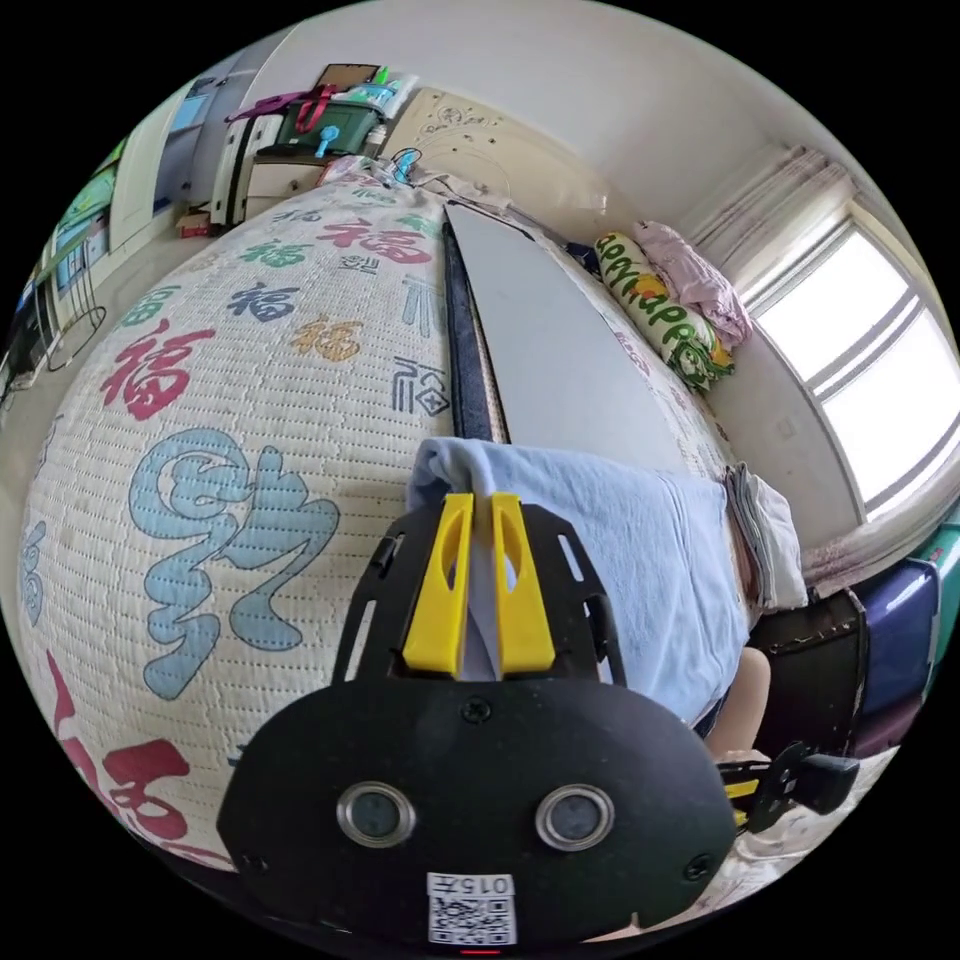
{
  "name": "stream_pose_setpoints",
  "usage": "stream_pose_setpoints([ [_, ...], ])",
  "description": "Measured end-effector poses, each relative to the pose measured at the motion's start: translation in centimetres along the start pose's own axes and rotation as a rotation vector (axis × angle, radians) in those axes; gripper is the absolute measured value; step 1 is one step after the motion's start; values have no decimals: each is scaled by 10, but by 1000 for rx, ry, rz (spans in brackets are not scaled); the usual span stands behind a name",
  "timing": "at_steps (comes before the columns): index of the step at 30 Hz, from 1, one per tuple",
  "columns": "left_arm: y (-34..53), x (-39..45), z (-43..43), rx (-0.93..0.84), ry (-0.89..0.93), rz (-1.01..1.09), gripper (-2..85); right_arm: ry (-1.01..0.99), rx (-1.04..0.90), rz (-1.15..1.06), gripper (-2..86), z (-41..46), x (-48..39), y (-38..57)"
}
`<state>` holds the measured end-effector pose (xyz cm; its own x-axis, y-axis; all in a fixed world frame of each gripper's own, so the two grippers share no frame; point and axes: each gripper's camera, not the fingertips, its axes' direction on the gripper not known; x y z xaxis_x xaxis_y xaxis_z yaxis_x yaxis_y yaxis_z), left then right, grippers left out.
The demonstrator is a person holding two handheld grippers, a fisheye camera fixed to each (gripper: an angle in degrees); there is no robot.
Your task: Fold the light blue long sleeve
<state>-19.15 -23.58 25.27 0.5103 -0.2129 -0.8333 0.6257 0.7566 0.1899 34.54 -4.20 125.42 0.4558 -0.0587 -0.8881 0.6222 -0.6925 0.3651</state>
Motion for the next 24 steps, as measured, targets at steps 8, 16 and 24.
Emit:
stream_pose_setpoints([
  [8,-30,5,-25,94,-87,93,14,18,-10,65,14,-36,33,-33],
  [16,-40,23,-21,18,-268,200,42,-297,18,106,60,-155,128,-78],
  [24,11,79,-94,97,-50,544,59,-130,410,786,66,-353,328,0],
])
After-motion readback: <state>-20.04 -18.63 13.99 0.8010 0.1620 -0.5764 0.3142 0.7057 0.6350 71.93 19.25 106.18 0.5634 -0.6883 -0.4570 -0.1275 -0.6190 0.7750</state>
